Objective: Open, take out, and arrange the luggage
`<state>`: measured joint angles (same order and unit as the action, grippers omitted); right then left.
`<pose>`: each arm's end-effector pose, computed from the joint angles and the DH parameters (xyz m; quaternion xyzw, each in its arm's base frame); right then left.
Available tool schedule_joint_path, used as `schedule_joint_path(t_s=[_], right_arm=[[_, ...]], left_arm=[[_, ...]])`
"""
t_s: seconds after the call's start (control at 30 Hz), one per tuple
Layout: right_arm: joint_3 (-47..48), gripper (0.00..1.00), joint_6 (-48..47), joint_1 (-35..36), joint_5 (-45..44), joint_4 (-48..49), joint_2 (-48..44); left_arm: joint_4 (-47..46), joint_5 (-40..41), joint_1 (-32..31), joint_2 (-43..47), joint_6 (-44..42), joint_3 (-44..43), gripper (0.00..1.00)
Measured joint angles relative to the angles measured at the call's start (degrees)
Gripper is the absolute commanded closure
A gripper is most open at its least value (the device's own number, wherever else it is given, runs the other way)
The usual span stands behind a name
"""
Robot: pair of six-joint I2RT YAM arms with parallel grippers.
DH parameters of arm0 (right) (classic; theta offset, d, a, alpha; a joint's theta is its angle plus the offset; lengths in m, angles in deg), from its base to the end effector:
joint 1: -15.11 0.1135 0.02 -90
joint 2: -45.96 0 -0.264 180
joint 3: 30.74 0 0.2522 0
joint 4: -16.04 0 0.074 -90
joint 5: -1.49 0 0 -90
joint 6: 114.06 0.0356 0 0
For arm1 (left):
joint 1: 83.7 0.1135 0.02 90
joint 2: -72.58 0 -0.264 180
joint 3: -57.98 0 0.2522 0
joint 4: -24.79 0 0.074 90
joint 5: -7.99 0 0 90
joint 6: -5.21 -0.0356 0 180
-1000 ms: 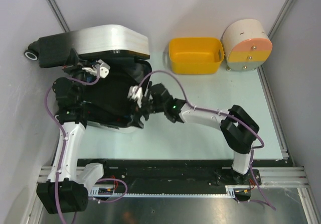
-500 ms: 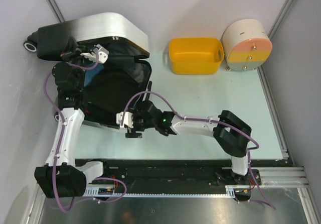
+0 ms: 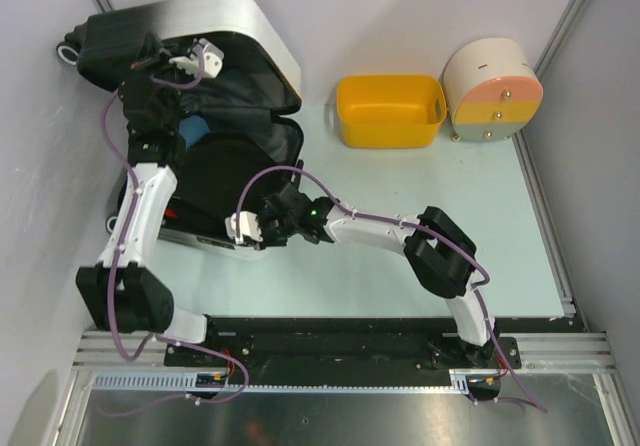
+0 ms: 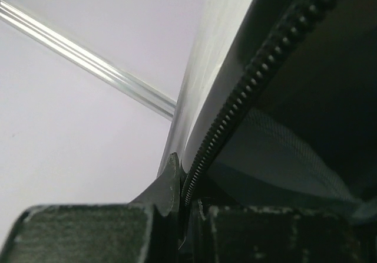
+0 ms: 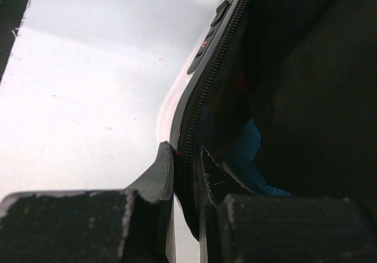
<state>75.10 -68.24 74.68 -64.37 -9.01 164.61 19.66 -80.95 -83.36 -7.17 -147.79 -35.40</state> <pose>0.2288 0.4183 0.2239 -0.7477 0.4700 0.2437 0.4007 0.3219 0.0026 0.4680 0.2964 0.5014 0.4314 0.6890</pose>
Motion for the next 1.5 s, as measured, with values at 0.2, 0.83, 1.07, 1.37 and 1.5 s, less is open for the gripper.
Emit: schedule_joint_path(t_s=[0.2,0.83,1.07,1.37,1.5], right_arm=[[1.22,1.00,-2.80,-2.67,2.19,0.31,1.18],[-2.62,1.00,-19.45,-18.84,16.02,6.62,1.51],[-3.72,0.76,-22.62,-19.61,16.83,6.60,0.94],[-5.05,0.20,-16.15,-20.26,4.11,9.11,-2.40],[-4.52,0.22,-12.20,-17.03,-1.84,7.98,-3.41]], left_arm=[[-2.86,3.04,-2.01,-13.14,-2.84,-12.94,1.00],[-0.50,9.53,-3.43,-19.28,-12.50,-19.15,1.00],[1.33,10.80,-3.58,-20.15,-15.04,-21.40,1.00],[3.65,12.13,-4.96,-18.93,-16.28,-20.85,1.00],[3.74,12.55,-5.38,-18.71,-16.90,-20.46,1.00]])
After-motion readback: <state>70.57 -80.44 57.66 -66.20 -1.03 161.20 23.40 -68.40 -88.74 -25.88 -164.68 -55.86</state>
